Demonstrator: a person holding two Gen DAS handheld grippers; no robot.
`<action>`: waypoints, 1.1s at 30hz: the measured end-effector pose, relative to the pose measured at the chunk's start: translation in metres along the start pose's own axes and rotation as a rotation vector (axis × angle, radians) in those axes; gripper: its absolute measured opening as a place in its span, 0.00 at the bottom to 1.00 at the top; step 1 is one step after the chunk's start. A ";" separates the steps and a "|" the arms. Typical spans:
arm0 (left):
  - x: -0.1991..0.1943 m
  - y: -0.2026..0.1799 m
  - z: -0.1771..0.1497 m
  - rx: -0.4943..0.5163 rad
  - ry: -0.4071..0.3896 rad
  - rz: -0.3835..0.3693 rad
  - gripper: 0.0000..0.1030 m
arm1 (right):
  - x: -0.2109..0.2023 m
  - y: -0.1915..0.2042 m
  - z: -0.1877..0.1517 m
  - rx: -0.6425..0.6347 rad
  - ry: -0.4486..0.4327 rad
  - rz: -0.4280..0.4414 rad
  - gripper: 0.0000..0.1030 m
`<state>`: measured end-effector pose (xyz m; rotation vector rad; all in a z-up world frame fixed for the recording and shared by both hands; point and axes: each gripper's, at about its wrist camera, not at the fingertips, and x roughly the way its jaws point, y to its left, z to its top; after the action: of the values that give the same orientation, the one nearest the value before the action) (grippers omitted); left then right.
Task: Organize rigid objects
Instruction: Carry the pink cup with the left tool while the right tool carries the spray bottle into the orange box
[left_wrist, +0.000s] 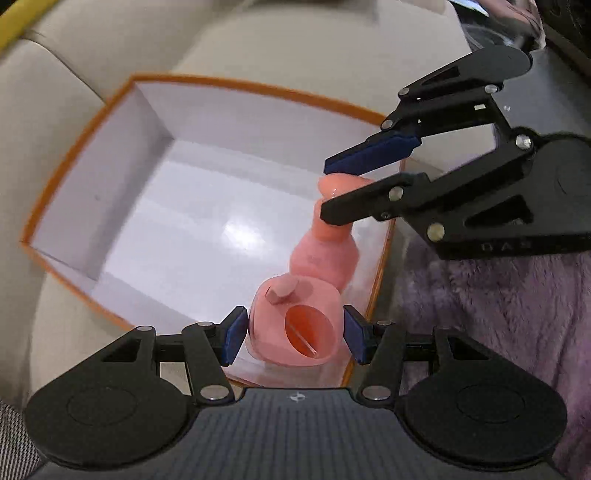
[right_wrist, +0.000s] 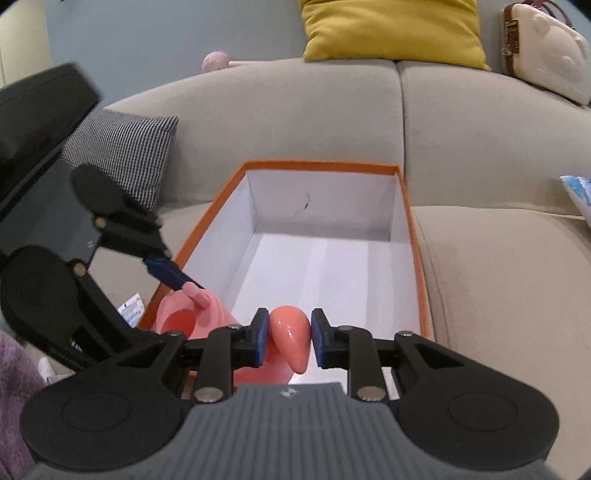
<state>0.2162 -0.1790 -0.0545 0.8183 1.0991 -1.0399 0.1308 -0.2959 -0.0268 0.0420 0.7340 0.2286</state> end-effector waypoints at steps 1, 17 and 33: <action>0.003 0.004 0.001 -0.004 0.021 -0.020 0.62 | 0.001 0.000 0.000 -0.001 0.006 0.005 0.25; 0.032 0.034 0.001 -0.034 0.102 -0.156 0.62 | 0.028 0.007 0.002 -0.014 0.078 0.065 0.26; 0.008 0.029 -0.012 -0.052 0.033 -0.147 0.72 | 0.036 0.004 0.005 0.078 0.087 0.136 0.29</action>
<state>0.2413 -0.1610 -0.0647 0.7237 1.2243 -1.1185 0.1594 -0.2843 -0.0460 0.1567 0.8274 0.3328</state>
